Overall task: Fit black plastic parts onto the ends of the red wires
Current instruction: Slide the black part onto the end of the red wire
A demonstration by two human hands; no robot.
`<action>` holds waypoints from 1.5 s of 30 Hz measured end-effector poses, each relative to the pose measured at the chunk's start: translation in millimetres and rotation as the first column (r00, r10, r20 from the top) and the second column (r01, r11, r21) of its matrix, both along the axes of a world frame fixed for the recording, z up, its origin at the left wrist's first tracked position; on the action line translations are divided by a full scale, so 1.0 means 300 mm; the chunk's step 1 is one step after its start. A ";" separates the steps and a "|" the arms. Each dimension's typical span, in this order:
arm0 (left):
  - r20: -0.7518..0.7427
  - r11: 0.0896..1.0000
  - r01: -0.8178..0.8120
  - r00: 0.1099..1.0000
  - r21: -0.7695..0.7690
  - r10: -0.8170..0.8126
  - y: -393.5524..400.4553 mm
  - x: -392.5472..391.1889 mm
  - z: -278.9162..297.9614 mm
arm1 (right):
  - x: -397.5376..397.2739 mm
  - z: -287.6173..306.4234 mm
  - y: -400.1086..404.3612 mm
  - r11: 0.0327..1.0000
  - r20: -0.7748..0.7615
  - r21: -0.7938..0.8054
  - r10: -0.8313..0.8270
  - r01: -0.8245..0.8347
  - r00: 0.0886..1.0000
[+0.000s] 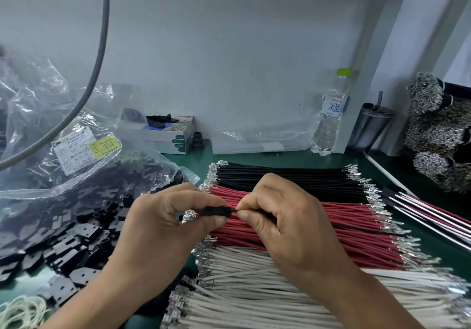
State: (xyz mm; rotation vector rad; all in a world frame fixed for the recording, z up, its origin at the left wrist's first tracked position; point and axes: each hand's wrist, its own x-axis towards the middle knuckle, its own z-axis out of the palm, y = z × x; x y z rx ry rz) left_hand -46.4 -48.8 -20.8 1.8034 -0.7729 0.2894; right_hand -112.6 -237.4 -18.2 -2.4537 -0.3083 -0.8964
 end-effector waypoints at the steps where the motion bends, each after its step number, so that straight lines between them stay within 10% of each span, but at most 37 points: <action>1: 0.005 1.000 -0.012 1.000 0.007 0.012 -0.003 -0.001 -0.001 | 0.001 0.002 -0.001 1.000 0.002 -0.008 -0.008 0.008 1.000; 7: -0.179 0.975 -0.108 0.981 -0.194 0.073 -0.015 0.027 -0.014 | -0.015 0.050 -0.022 0.960 0.308 -0.184 -0.147 0.210 0.940; 11: -0.358 0.912 -0.169 0.933 -0.373 0.026 0.005 0.058 -0.006 | 0.014 0.026 0.027 0.940 0.005 -0.300 -0.166 0.160 0.986; 20: -0.420 0.885 -0.169 0.907 -0.434 -0.033 0.018 0.064 0.003 | 0.057 0.054 0.001 0.966 -0.188 -0.227 -0.167 0.122 0.968; 31: -0.503 0.891 -0.037 0.836 -0.452 -0.220 0.025 0.069 -0.008 | -0.019 0.025 -0.021 0.991 0.020 0.128 -0.046 0.043 0.999; 45: -0.489 0.882 0.063 0.813 -0.467 -0.317 0.023 0.058 -0.006 | -0.031 0.033 -0.006 0.987 0.001 0.133 -0.086 0.085 0.996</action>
